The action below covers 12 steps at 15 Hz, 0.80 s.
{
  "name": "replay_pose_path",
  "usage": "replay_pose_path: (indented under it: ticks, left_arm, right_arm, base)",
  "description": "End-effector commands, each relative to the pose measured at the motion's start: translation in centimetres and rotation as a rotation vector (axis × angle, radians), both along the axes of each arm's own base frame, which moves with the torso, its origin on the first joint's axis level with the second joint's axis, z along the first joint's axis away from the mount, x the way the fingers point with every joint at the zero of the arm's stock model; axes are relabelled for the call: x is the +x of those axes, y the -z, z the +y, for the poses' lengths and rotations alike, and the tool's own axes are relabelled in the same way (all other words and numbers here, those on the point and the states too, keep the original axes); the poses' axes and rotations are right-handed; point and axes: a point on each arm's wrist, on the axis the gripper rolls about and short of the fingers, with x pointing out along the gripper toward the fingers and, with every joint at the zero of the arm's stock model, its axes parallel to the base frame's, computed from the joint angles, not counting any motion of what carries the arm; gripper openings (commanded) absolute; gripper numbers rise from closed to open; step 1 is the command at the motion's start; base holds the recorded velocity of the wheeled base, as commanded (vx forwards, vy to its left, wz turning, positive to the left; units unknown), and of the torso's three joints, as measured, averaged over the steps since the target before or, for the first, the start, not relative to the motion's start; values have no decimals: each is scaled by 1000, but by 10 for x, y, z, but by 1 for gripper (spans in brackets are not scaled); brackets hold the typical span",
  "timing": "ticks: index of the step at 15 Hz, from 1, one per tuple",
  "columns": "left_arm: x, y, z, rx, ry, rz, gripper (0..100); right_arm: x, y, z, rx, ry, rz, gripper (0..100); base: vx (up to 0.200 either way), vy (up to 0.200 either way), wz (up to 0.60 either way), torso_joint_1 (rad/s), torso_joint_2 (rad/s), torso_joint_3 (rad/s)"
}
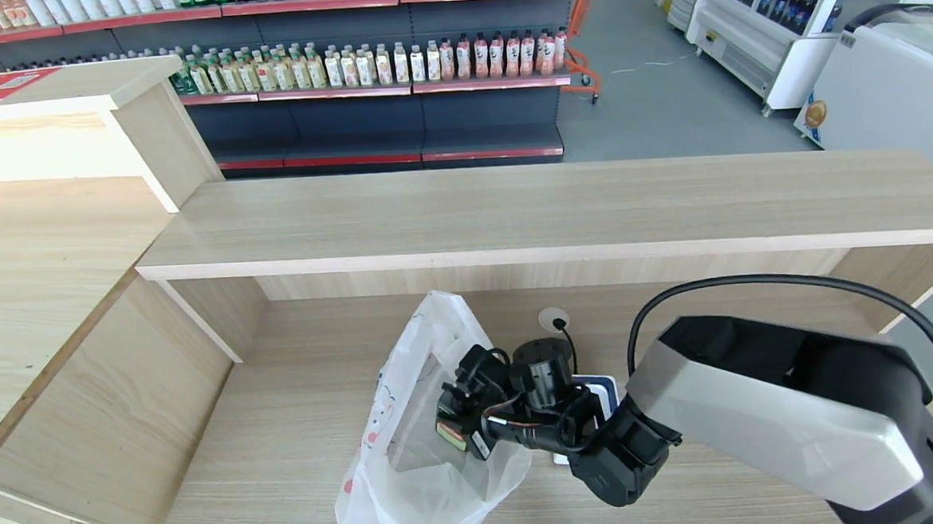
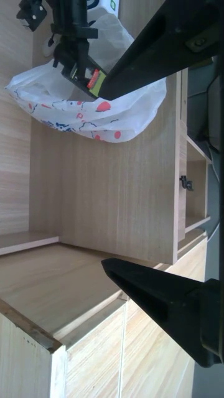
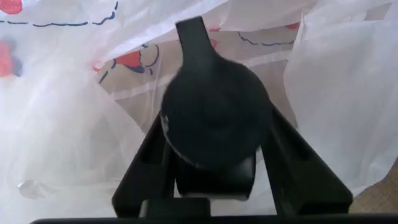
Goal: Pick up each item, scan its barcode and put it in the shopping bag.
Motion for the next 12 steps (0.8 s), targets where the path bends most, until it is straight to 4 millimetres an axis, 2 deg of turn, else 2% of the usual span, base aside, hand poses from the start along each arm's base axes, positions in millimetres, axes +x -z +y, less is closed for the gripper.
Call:
replay_pose_path:
  ticks: [1, 3, 6, 7, 9, 10, 12]
  left_arm:
    - [0, 0, 0, 0, -1, -1, 100]
    - [0, 0, 0, 0, 0, -1, 100]
    - [0, 0, 0, 0, 0, -1, 100]
    - [0, 0, 0, 0, -1, -1, 100]
    - [0, 0, 0, 0, 0, -1, 100]
    - [0, 0, 0, 0, 0, -1, 100]
    - [0, 0, 0, 0, -1, -1, 100]
  right_arm:
    - [0, 6, 1, 5, -1, 10, 100]
    - [0, -7, 2, 68, 18, 49, 100]
    - [-4, -48, -6, 263, 108, 227, 100]
    - [-10, -62, -17, 292, 150, 303, 100]
    - [-17, -66, -41, 283, 204, 358, 100]
    - [-26, -70, -74, 295, 284, 429, 100]
    - [-25, -75, -94, 339, 351, 478, 100]
  base:
    - [0, 0, 0, 0, 0, 0]
    - [0, 0, 0, 0, 0, 0]
    - [0, 0, 0, 0, 0, 0]
    - [0, 0, 0, 0, 0, 0]
    - [0, 0, 0, 0, 0, 0]
    - [0, 0, 0, 0, 0, 0]
    - [0, 0, 0, 0, 0, 0]
